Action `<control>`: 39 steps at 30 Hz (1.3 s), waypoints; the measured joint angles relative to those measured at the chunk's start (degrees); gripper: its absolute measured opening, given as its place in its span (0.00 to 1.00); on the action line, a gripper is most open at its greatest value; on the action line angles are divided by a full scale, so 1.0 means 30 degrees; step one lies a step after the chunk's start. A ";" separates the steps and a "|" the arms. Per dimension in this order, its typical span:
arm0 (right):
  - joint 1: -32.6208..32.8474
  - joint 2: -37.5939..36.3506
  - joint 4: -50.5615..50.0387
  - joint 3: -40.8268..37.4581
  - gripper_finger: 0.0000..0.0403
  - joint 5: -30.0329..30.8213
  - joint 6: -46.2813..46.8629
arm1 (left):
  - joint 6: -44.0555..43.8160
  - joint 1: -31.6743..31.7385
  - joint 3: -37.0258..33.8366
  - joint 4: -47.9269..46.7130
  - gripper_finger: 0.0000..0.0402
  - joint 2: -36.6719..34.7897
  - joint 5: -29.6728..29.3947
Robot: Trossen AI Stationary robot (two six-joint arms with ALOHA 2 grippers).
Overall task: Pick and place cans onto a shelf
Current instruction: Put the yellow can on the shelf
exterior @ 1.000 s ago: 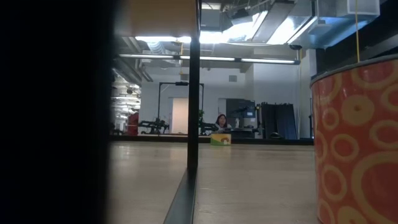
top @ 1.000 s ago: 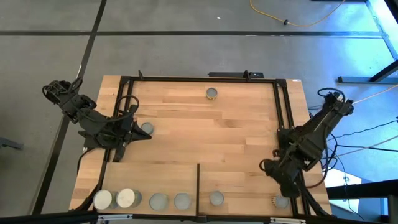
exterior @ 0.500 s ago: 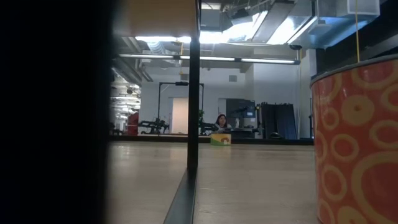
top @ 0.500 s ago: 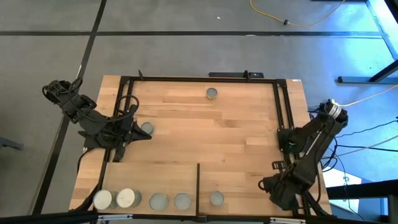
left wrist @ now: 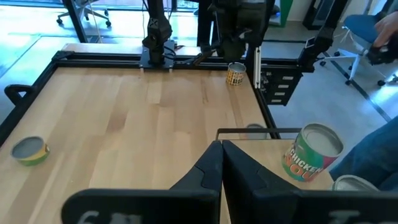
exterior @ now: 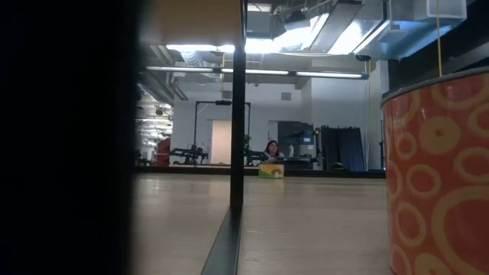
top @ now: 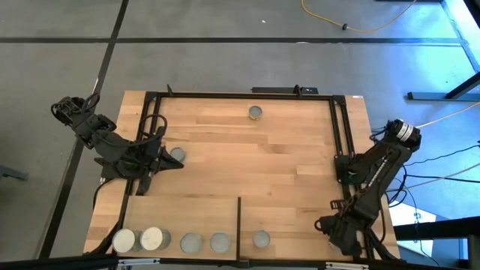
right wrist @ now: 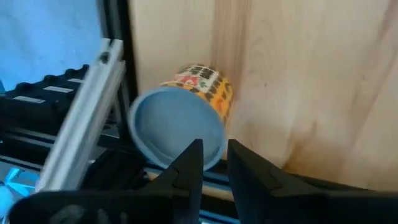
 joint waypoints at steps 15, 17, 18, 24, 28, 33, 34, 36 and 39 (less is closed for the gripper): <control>-0.0015 -0.0009 0.2146 -0.1301 0.18 -0.0018 -0.0111 | -0.0036 0.0000 0.0000 0.0352 0.00 0.0000 -0.0178; -0.0015 -0.0009 0.2146 -0.1301 0.18 -0.0156 -0.0078 | -0.0036 0.0000 0.0000 0.0352 0.00 0.0000 -0.0184; -0.0022 -0.0009 0.2146 -0.1301 0.18 -0.0268 -0.0039 | -0.0036 0.0000 0.0000 0.0352 0.00 0.0000 -0.0184; -0.0087 -0.0634 0.2428 -0.1301 0.18 -0.0523 0.0560 | -0.0036 0.0000 0.0000 0.0344 0.00 0.0000 -0.0187; -0.0087 -0.0963 0.2721 -0.1294 0.18 0.0134 0.0800 | -0.0036 0.0000 0.0000 0.0338 0.00 0.0000 -0.0184; -0.0087 -0.0963 0.3693 -0.1762 0.18 0.0814 0.0910 | -0.0051 -0.0005 0.0000 0.0336 0.00 0.0000 -0.0191; -0.0087 -0.0957 0.3937 -0.1971 0.18 0.0801 0.0993 | -0.0122 -0.0004 0.0001 0.0331 0.00 0.0018 -0.0191; -0.0087 -0.0956 0.4582 -0.2403 0.18 0.0599 0.1346 | -0.0314 -0.0007 0.0022 0.0337 0.00 0.0125 -0.0198; -0.0080 -0.0956 0.4808 -0.2866 0.18 0.0044 0.1422 | -0.0401 -0.0007 0.0022 0.0275 0.00 0.0138 -0.0191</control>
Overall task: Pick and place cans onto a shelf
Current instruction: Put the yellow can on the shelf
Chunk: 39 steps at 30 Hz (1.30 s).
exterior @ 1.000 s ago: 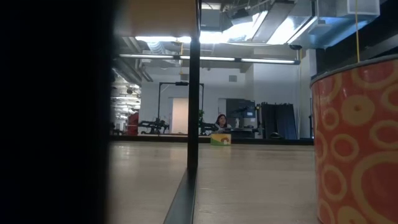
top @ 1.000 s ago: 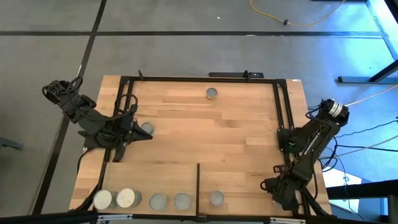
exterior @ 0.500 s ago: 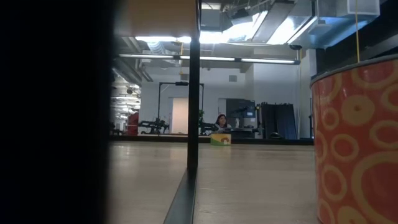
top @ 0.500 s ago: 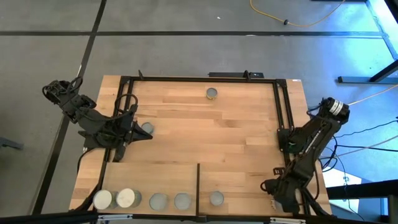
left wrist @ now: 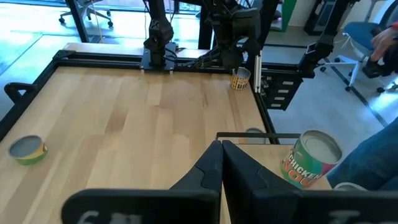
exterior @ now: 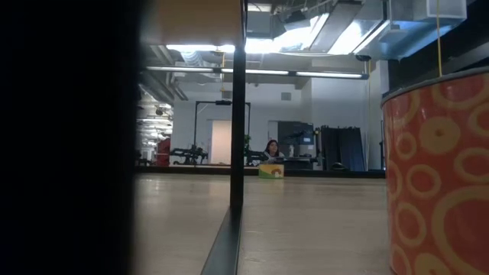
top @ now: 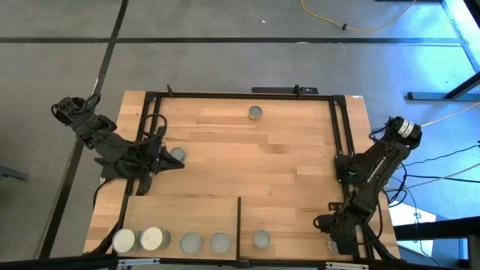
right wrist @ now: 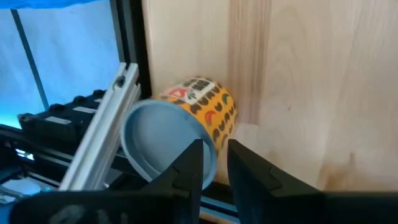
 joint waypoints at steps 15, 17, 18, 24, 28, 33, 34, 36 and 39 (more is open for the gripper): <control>0.0007 -0.0095 0.0856 -0.1379 0.18 0.0100 -0.0474 | -0.0610 0.0004 0.0000 0.0056 0.00 0.0379 -0.0001; 0.0007 -0.0117 0.0953 -0.1664 0.18 0.0097 -0.0108 | -0.0953 0.0007 0.0000 0.0048 0.00 0.0379 -0.0007; 0.0007 -0.0117 0.0959 -0.1719 0.18 0.0102 -0.0004 | -0.1074 0.0007 0.0000 0.0048 0.00 0.0393 0.0000; -0.0050 -0.0120 0.1267 -0.1760 0.05 0.0671 0.0081 | -0.1140 0.0005 -0.0003 0.0056 0.00 0.0386 -0.0003; -0.0354 -0.0106 0.1236 -0.1702 0.03 0.0979 0.1309 | -0.1139 0.0007 -0.0004 0.0048 0.00 0.0386 0.0044; -0.0893 0.0037 0.0431 -0.0716 0.02 0.2213 0.1426 | -0.1124 0.0007 -0.0007 0.0048 0.00 0.0386 0.0294; -0.0999 0.0072 0.0050 -0.0405 0.02 0.2648 0.1433 | -0.1098 0.0004 -0.0007 0.0048 0.00 0.0386 0.0418; -0.1309 0.0117 -0.1241 0.0297 0.01 0.3306 0.1416 | -0.1092 0.0007 -0.0007 0.0041 0.00 0.0386 0.0593; -0.1845 0.0109 -0.3164 0.1776 0.01 0.3608 0.1433 | -0.1085 0.0007 -0.0007 0.0045 0.00 0.0386 0.0907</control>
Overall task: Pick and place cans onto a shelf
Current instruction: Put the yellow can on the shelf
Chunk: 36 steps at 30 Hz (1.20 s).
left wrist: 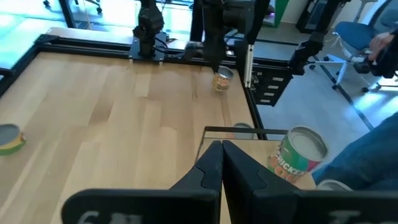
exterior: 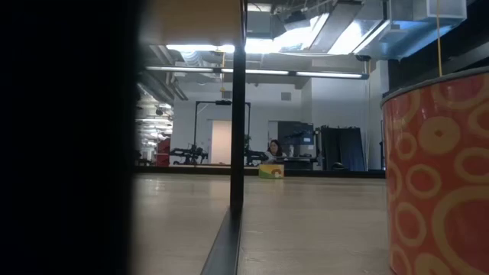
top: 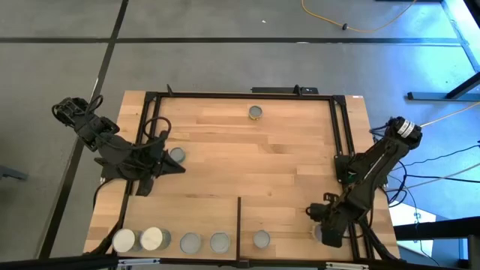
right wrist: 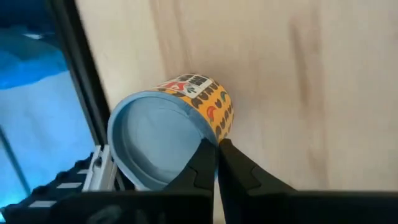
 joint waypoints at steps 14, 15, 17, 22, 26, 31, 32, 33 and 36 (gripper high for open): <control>-0.3036 -0.0058 -0.6158 0.6203 0.01 0.0214 -0.1299 | 0.0153 -0.0004 0.0000 -0.0210 0.00 0.0000 0.0251; -0.3360 -0.0058 -0.6644 0.6730 0.01 0.0360 -0.1462 | 0.0153 0.0000 0.0000 -0.0210 0.00 0.0000 0.0251; -0.4049 -0.0073 -0.7553 0.7791 0.01 0.0798 -0.1984 | 0.0154 -0.0007 0.0000 -0.0216 0.00 0.0000 0.0258; -0.6121 -0.0080 -0.8374 1.0245 0.01 0.2238 -0.3535 | 0.0160 -0.0002 -0.0006 -0.0216 0.00 0.0000 0.1011; -0.7931 0.0047 -0.8582 1.1758 0.01 0.2875 -0.5176 | 0.0168 -0.0005 -0.0007 -0.0265 0.00 0.0000 0.1779; -1.0681 0.0912 -0.8568 1.3539 0.01 0.3032 -0.7583 | 0.0168 0.0000 -0.0022 -0.1035 0.00 0.0000 0.2000; -1.1274 0.1166 -0.8570 1.3962 0.01 0.2907 -0.7800 | 0.0168 -0.0001 -0.0022 -0.1177 0.00 0.0000 0.2007; -1.1843 0.1427 -0.8568 1.4428 0.01 0.2690 -0.8109 | 0.0168 -0.0007 -0.0022 -0.1262 0.00 -0.0007 0.2007; -1.3424 0.2273 -0.8410 1.5607 0.01 0.2403 -0.9812 | 0.0175 0.0000 -0.0022 -0.1330 0.00 0.0000 0.2007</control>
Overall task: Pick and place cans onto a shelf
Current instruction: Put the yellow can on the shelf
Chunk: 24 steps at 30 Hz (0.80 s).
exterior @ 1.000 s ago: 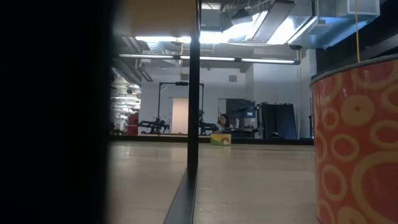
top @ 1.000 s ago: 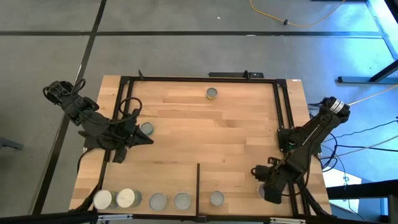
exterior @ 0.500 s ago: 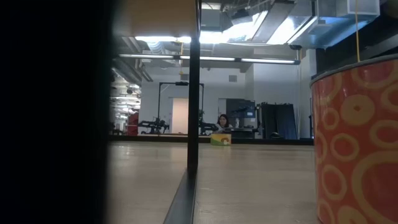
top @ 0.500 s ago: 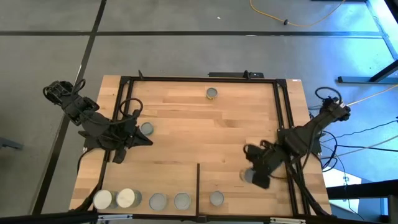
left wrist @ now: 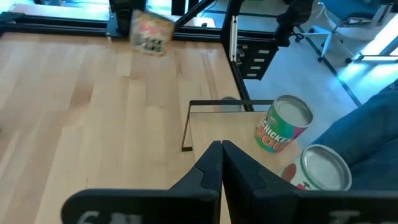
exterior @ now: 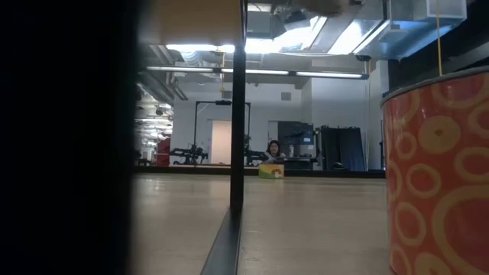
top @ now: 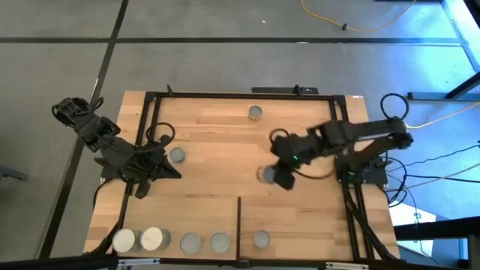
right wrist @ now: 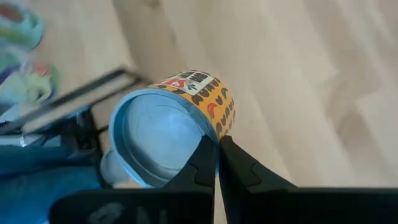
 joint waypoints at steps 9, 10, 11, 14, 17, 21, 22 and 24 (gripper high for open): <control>-0.4332 0.3630 0.0363 0.2527 0.01 -0.3513 -0.5712 | -0.0022 -0.0006 0.0000 0.0000 0.00 0.0000 -0.0029; -0.4691 0.4044 0.0630 0.2660 0.01 -0.4046 -0.6386 | -0.0022 -0.0001 0.0000 0.0000 0.00 0.0000 -0.0032; -0.5040 0.4465 0.0886 0.2763 0.01 -0.4574 -0.7033 | -0.0022 -0.0005 0.0000 0.0000 0.00 0.0000 -0.0036; -0.5933 0.5666 0.1830 0.2841 0.01 -0.5739 -0.8443 | -0.0029 -0.0002 0.0000 0.0000 0.00 0.0000 -0.0044; -0.6555 0.6843 0.2224 0.2841 0.01 -0.6149 -0.9544 | -0.0036 0.0000 0.0000 0.0000 0.00 -0.0001 -0.0207; -0.7200 0.8410 0.2584 0.2841 0.01 -0.6225 -1.0474 | -0.0095 -0.0005 0.0000 0.0005 0.00 -0.0005 -0.0732; -0.7321 0.8812 0.2706 0.2841 0.01 -0.6230 -1.0728 | -0.0131 -0.0004 0.0000 0.0004 0.00 0.0000 -0.0855; -0.7515 0.9532 0.2938 0.2841 0.01 -0.6229 -1.0991 | -0.0168 -0.0005 0.0000 0.0005 0.00 0.0000 -0.1044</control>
